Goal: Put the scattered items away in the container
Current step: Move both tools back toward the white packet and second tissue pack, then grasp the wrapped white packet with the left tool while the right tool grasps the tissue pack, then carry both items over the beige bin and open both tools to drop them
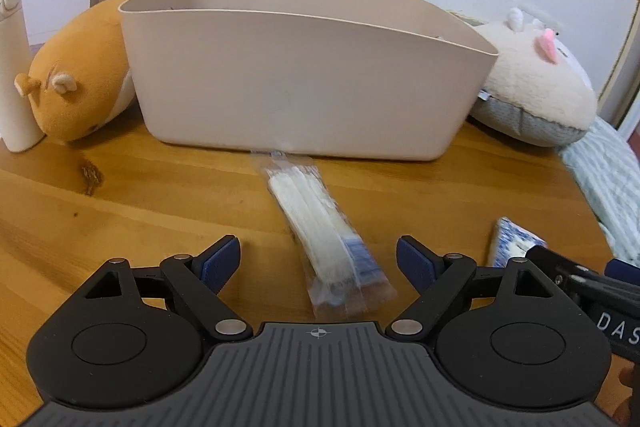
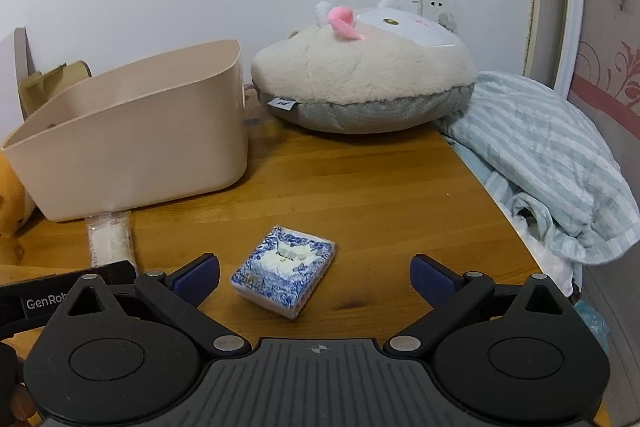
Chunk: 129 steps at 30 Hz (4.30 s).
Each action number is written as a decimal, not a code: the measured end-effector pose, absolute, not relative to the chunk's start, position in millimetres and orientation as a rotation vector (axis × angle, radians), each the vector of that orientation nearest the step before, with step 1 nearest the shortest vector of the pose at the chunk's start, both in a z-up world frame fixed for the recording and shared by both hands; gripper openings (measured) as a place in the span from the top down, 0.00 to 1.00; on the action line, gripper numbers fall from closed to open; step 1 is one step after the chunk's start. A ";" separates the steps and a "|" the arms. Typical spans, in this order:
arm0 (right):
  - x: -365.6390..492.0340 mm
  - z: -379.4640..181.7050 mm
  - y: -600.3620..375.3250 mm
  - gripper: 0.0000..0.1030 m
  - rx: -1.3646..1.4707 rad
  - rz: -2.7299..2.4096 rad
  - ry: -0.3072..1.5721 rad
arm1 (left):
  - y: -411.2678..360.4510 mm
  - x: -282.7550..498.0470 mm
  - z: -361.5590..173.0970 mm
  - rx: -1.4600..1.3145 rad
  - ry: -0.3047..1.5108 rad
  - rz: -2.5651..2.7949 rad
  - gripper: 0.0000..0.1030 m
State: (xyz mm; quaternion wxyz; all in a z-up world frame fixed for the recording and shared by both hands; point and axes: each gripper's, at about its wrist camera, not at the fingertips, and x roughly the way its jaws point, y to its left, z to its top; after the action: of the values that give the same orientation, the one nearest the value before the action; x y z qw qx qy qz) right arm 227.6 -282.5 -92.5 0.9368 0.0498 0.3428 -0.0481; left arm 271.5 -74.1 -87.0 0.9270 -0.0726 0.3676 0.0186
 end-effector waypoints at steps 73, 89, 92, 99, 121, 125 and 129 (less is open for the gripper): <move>209.0 -11.0 -249.0 0.58 0.043 0.093 0.526 | -41.1 231.3 -8.1 -0.126 0.545 0.033 0.75; 279.8 60.2 -209.5 0.58 -0.008 0.183 0.422 | -27.5 308.2 60.3 -0.122 0.446 0.085 0.75; 300.8 63.5 -206.0 0.57 -0.024 0.182 0.428 | -21.8 329.3 63.2 -0.121 0.463 0.105 0.75; 355.6 49.6 -198.4 0.57 -0.047 0.172 0.503 | -8.1 378.1 52.0 -0.150 0.584 0.114 0.75; 422.6 -9.1 -175.2 0.57 -0.087 0.163 0.701 | -18.4 446.1 -19.5 -0.090 0.891 0.056 0.73; 420.3 -6.9 -174.5 0.41 -0.081 0.160 0.709 | -17.8 440.1 -13.8 -0.088 0.872 0.052 0.56; 410.5 6.7 -179.1 0.28 -0.045 0.137 0.676 | -12.1 431.3 -0.3 -0.094 0.808 0.090 0.25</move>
State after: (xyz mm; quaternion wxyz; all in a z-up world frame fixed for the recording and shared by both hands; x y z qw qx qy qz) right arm 410.5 -179.1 6.7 0.9409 -0.0222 0.3313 0.0672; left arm 431.3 -12.1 -0.3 0.9175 -0.0456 0.3926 0.0439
